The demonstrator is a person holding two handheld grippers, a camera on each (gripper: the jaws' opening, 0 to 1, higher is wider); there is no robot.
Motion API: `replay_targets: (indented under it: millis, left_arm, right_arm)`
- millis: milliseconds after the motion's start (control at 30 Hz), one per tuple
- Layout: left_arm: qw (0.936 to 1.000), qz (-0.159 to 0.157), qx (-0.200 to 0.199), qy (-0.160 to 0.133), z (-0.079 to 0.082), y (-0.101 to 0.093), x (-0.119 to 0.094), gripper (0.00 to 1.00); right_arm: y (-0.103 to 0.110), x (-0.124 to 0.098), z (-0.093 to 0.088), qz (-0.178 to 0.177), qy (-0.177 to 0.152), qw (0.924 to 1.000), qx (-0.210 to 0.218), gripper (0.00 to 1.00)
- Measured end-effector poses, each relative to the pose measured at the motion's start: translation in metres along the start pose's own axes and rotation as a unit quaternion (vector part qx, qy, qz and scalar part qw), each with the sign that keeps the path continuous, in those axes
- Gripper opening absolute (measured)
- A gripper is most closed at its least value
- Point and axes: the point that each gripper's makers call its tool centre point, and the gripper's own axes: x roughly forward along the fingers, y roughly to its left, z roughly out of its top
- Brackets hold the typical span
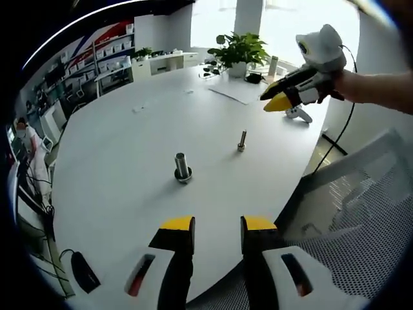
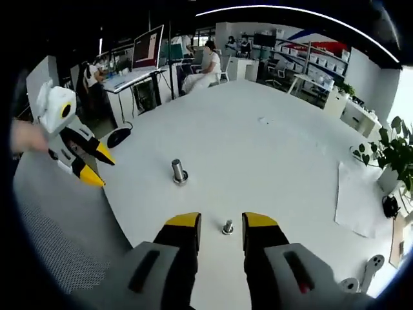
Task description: Place the washer onto the threaded stud by aligning its center hole with the stud, sliding it down to the base, and recovering from edge contact or off-axis alignment until the washer reaches the visible bottom stop.
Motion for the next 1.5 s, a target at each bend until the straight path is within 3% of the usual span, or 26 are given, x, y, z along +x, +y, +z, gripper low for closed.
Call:
replay_targets:
  millis: [100,267,433,533,667,900,1033,1300,1500]
  left_arm:
    - [0.9999,0.003,0.008,-0.010,0.005,0.000,-0.002,0.27]
    - [0.9997,0.006,0.008,-0.022,0.010,0.000,-0.003,0.27]
    - [0.9991,0.008,0.005,-0.042,0.017,0.001,-0.007,0.28]
    - [0.9985,0.011,0.004,-0.053,0.021,0.002,-0.009,0.28]
    - [0.9971,0.009,0.000,-0.075,0.030,0.002,-0.012,0.28]
    - [0.9965,0.011,0.004,-0.083,0.034,0.000,-0.012,0.29]
    - [0.9959,0.015,0.001,-0.090,0.036,0.003,-0.014,0.29]
    - [0.9948,0.023,-0.004,-0.100,0.041,0.008,-0.016,0.29]
    - [0.9921,0.034,-0.023,-0.118,0.047,0.018,-0.021,0.29]
  right_arm:
    - [0.001,-0.015,0.017,-0.010,-0.044,0.9986,0.027,0.28]
    - [0.005,-0.034,0.027,-0.020,-0.096,0.9935,0.059,0.30]
    - [0.006,-0.046,0.019,-0.030,-0.123,0.9840,0.125,0.31]
    - [0.006,-0.046,0.012,-0.038,-0.125,0.9817,0.138,0.31]
    - [0.005,-0.050,0.018,-0.047,-0.155,0.9754,0.149,0.30]
    - [0.006,-0.050,0.007,-0.054,-0.156,0.9753,0.146,0.30]
    - [0.006,-0.051,0.011,-0.053,-0.170,0.9702,0.164,0.31]
    - [0.005,-0.029,0.020,-0.055,-0.163,0.9732,0.152,0.30]
    - [0.002,-0.023,0.010,-0.063,-0.159,0.9717,0.163,0.30]
